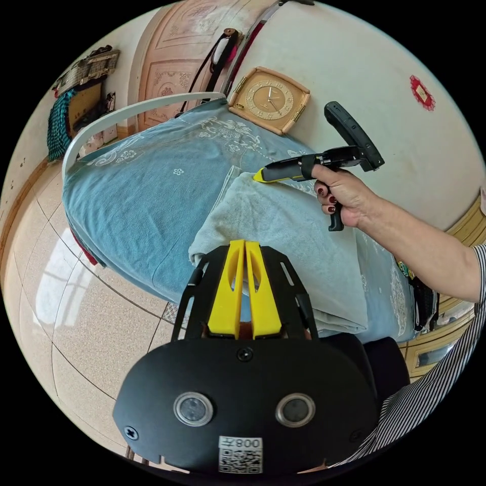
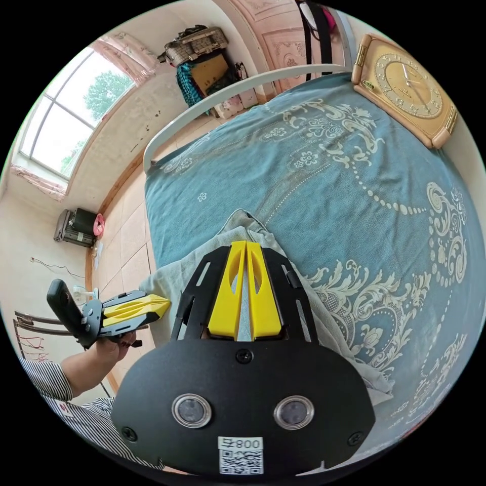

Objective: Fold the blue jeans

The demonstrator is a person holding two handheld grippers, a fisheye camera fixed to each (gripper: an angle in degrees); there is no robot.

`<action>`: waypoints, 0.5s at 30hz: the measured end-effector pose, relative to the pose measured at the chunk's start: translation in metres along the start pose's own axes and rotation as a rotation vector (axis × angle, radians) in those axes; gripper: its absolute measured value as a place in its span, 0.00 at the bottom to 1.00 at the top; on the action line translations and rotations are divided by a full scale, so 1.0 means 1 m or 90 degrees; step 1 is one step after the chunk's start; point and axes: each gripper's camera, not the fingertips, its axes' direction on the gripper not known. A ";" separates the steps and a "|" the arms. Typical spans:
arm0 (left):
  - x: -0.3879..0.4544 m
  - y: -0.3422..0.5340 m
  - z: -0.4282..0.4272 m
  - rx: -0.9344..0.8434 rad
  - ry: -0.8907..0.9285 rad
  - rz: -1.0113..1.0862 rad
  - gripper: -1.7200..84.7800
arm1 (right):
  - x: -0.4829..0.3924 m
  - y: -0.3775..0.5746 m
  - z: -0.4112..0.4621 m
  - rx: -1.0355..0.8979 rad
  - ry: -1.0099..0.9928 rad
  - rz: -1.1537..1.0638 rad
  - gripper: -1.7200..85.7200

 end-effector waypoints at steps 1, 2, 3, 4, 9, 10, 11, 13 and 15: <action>0.002 0.001 -0.005 0.013 0.003 0.001 0.02 | -0.001 0.003 -0.003 0.002 0.005 -0.008 0.02; 0.004 0.005 -0.011 0.041 0.007 0.002 0.02 | -0.001 0.005 -0.006 0.011 0.005 -0.010 0.02; 0.004 0.007 -0.013 0.050 0.007 0.000 0.02 | -0.002 0.010 -0.012 0.037 -0.003 -0.016 0.02; 0.003 0.009 -0.011 0.052 -0.003 -0.011 0.02 | -0.001 0.014 -0.013 0.046 -0.006 -0.019 0.02; -0.010 0.012 0.017 -0.003 0.019 -0.019 0.02 | 0.022 0.024 0.004 0.007 -0.030 -0.001 0.02; -0.013 0.012 0.016 -0.004 0.037 -0.029 0.02 | 0.027 0.031 -0.003 0.014 -0.042 -0.009 0.02; -0.016 0.015 0.012 0.011 0.057 -0.034 0.03 | 0.030 0.035 -0.008 0.021 -0.048 -0.013 0.02; -0.017 0.024 0.009 0.022 0.091 -0.035 0.03 | 0.042 0.069 -0.035 0.069 -0.097 -0.034 0.02; -0.020 0.038 0.010 0.014 0.131 -0.059 0.04 | 0.056 0.108 -0.055 0.100 -0.124 -0.034 0.02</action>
